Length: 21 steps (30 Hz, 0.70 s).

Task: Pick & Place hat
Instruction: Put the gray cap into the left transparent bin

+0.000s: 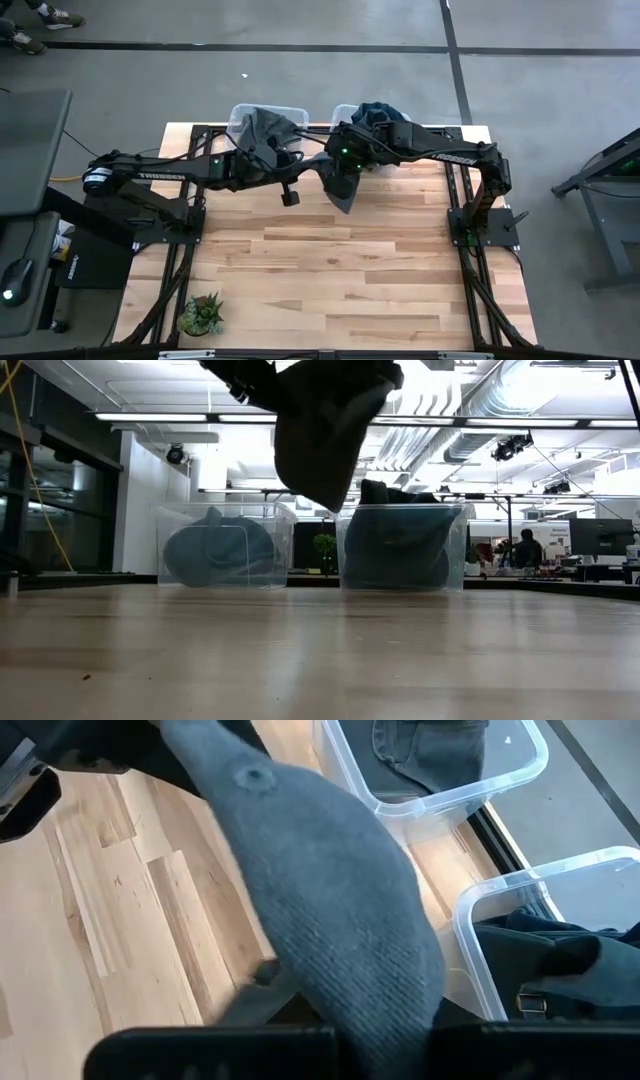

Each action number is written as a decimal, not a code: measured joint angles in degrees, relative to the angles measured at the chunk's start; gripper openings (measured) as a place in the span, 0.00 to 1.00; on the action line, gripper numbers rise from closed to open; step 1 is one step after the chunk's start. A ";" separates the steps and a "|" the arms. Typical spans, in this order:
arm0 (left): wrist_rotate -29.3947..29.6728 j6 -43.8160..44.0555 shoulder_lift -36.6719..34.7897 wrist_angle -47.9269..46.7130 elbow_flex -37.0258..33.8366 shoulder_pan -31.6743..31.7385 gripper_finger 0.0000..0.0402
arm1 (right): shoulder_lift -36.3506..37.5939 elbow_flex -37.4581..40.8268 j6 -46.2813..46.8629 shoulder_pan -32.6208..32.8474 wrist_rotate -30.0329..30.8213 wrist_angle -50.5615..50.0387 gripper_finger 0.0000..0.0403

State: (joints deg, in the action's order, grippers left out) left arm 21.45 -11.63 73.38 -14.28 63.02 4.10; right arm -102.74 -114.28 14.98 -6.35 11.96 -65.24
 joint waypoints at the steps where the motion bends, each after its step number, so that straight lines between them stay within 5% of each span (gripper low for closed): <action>1: -0.10 0.68 0.00 -0.04 0.00 0.00 0.04 | 0.00 0.00 0.00 0.00 -0.01 0.00 0.01; 21: 7.39 12.67 0.00 -3.63 0.00 0.00 0.04 | 6.54 0.00 -0.06 -0.39 2.57 4.15 0.31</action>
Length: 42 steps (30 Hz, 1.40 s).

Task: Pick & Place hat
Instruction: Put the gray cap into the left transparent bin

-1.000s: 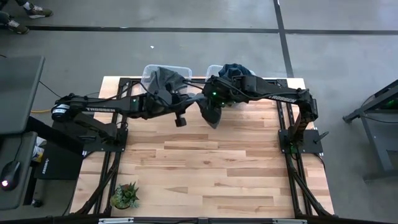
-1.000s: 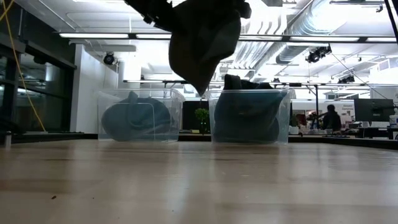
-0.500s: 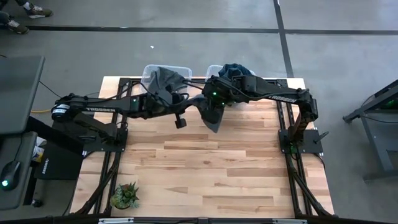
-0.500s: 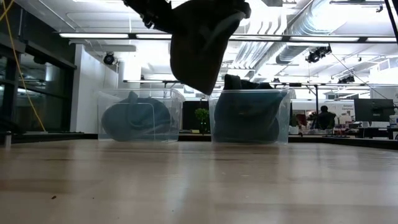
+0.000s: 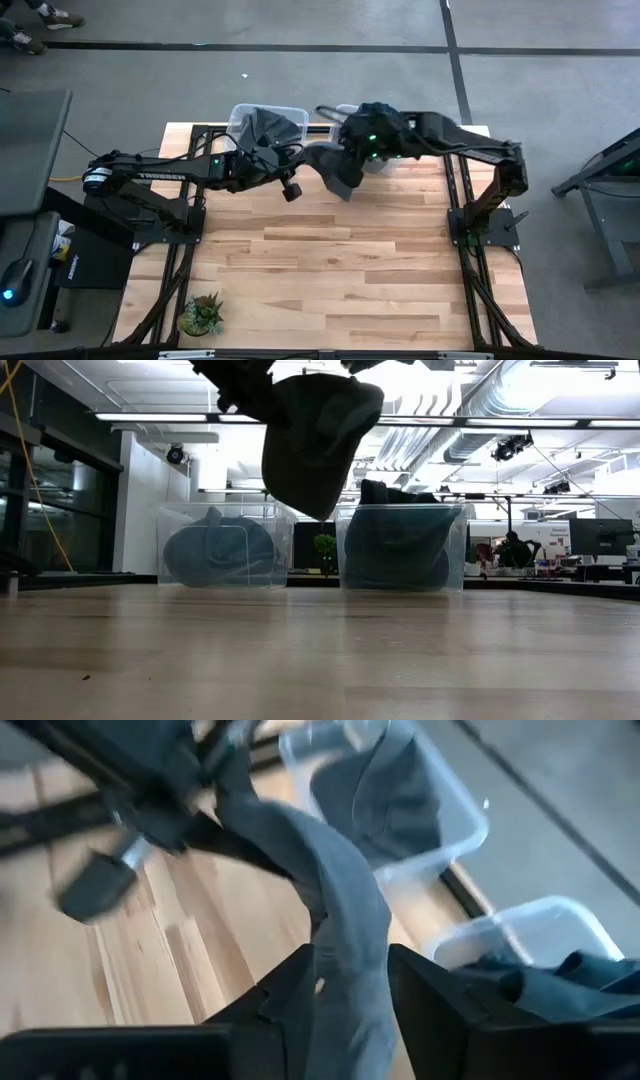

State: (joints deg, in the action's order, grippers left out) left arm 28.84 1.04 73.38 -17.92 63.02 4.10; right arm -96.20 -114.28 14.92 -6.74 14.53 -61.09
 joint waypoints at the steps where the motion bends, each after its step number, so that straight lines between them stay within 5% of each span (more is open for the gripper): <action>1: 0.90 0.54 0.00 0.10 0.00 0.00 0.04 | 0.83 0.00 0.03 -0.01 0.31 0.72 0.32; 13: 13.57 5.48 -6.31 -0.47 0.04 0.58 0.04 | 8.41 0.00 0.21 -0.03 6.22 2.55 0.43; 18: 13.31 7.06 -9.85 -2.60 0.09 5.06 0.04 | 8.68 0.00 0.11 -0.03 7.01 1.36 0.43; 30: -7.61 12.48 -13.33 -13.02 0.07 25.98 0.04 | 8.68 0.00 0.23 -0.03 6.80 -5.34 0.42; 42: -16.35 12.28 -9.59 -14.75 0.04 36.47 0.04 | 8.68 0.00 -0.44 -0.03 7.09 -6.15 0.42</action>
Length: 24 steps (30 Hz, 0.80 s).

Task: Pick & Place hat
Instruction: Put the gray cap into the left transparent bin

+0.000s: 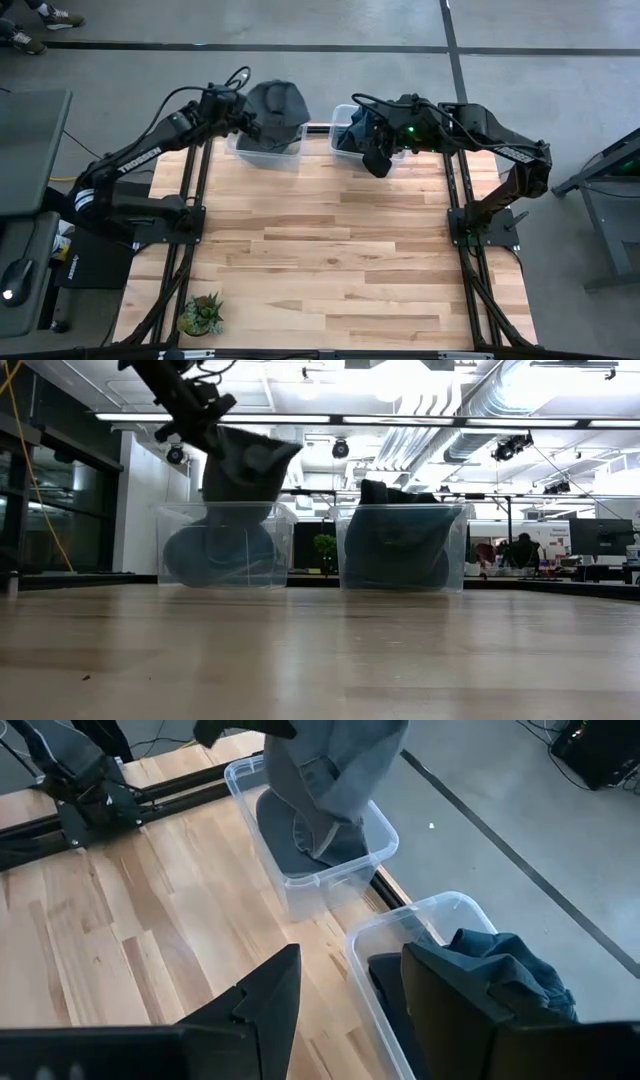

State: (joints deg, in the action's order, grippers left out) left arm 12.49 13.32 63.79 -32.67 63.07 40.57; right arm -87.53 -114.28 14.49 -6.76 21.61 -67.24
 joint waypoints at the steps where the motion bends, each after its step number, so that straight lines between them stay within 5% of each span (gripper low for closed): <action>1: -0.05 -0.03 0.52 -0.35 0.00 0.37 0.04 | 0.00 0.00 -0.12 0.00 0.15 -0.01 0.42; 24: 4.52 4.22 10.16 -8.67 0.00 0.43 0.04 | 0.00 0.00 0.67 0.04 0.08 -1.14 0.42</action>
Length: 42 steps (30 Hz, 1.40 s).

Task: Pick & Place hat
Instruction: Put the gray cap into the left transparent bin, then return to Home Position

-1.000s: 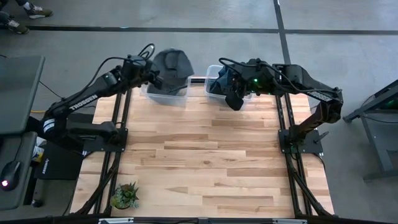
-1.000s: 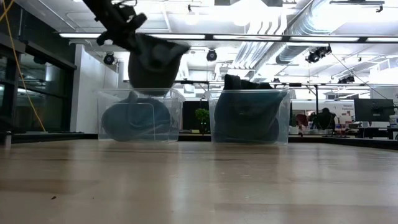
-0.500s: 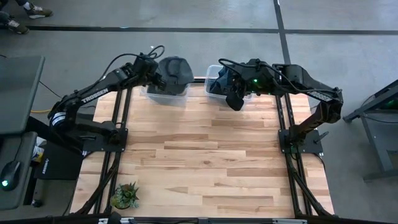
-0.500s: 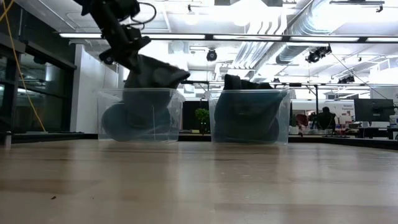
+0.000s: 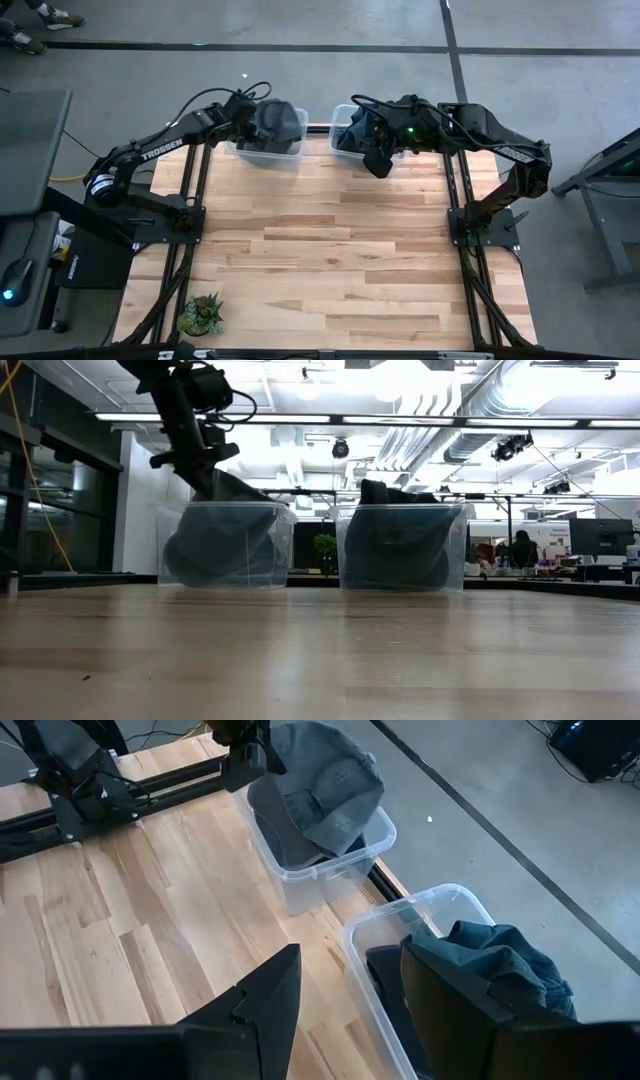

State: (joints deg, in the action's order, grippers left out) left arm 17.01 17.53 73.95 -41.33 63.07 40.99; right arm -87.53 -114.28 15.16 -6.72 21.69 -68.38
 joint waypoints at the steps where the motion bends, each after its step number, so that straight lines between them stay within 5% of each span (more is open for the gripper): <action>1: 0.02 0.42 0.00 -0.53 0.00 0.00 0.04 | 0.00 0.00 0.00 0.00 0.00 0.00 0.42; 18: -2.53 -0.83 0.00 -1.70 0.00 -0.13 0.11 | 0.00 0.00 0.87 0.00 0.01 0.02 0.42; 35: 1.32 -2.89 -1.47 0.92 1.58 -0.13 0.66 | 0.00 0.00 1.38 0.00 -0.55 0.02 0.42; 42: 1.02 -5.28 -2.19 -3.58 10.12 -0.13 0.72 | 0.00 0.00 1.05 -0.03 -0.54 -1.94 0.42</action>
State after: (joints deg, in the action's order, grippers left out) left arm 18.04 12.25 71.77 -44.92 73.19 40.86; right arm -87.53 -114.28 16.21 -6.75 21.15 -70.32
